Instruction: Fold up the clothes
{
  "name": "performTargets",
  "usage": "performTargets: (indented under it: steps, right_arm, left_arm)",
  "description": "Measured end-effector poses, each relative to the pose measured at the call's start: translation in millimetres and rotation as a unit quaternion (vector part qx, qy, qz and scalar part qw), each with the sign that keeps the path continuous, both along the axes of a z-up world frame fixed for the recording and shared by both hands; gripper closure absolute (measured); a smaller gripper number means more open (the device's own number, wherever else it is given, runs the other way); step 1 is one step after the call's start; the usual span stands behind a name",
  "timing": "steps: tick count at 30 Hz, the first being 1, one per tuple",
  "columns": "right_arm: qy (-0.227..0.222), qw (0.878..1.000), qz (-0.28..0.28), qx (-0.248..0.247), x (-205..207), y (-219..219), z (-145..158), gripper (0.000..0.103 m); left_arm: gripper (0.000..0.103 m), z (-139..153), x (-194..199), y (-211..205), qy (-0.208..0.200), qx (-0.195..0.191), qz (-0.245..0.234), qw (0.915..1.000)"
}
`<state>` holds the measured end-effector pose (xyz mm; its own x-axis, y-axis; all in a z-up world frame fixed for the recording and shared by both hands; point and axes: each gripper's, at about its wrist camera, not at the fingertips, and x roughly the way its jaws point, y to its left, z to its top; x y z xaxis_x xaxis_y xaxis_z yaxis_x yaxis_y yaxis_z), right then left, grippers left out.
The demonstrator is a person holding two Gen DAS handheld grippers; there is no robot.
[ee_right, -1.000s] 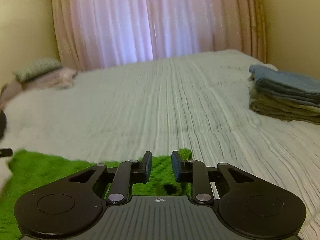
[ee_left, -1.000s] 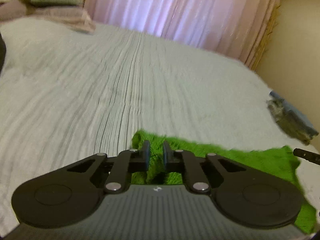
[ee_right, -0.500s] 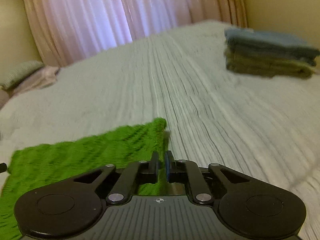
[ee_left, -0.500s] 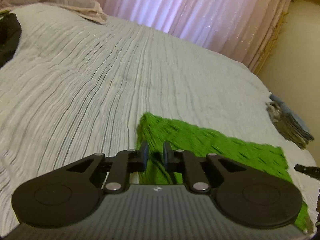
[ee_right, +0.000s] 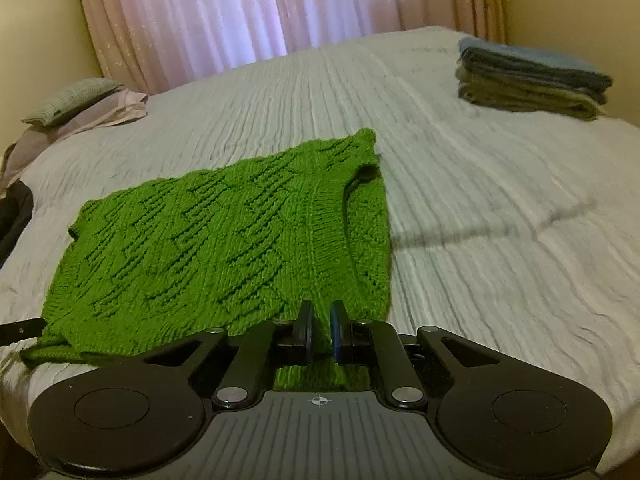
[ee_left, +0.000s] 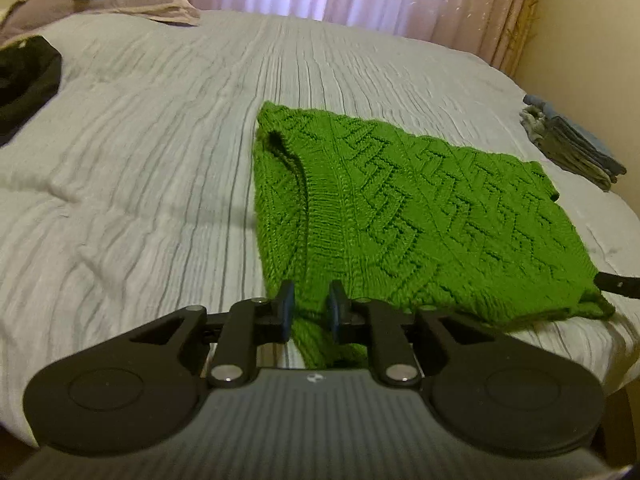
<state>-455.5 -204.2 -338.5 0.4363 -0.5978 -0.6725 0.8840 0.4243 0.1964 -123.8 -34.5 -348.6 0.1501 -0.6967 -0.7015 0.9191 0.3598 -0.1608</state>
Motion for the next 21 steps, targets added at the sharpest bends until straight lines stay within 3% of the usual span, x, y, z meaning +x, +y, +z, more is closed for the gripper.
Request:
performTargets:
  steps: [1, 2, 3, 10, 21]
  right_arm:
    - [0.000, 1.000, -0.005, 0.001, -1.0, 1.9, 3.7, 0.065]
    - [-0.001, 1.000, -0.012, 0.001, -2.3, 4.3, 5.9, 0.022]
    - [-0.002, 1.000, -0.017, -0.001, -3.6, 9.0, 8.5, 0.013]
    - [-0.001, 1.000, -0.011, 0.016, -1.9, 38.5, 4.3, 0.013]
    - [0.021, 0.999, -0.010, 0.040, 5.8, 67.5, 6.8, 0.013]
  left_arm:
    - [0.089, 4.1, -1.8, 1.5, -0.003, 0.003, 0.003, 1.0000]
    - [0.089, 7.7, -4.0, 3.2, -0.007, 0.007, 0.008, 0.9999]
    - [0.087, 11.1, -6.3, 5.0, -0.010, 0.010, 0.012, 0.9998]
    - [0.069, 17.8, -30.1, 21.2, -0.022, 0.044, 0.013, 0.9987]
    - [0.057, 27.9, -59.9, 39.3, -0.062, 0.060, 0.002, 0.9963]
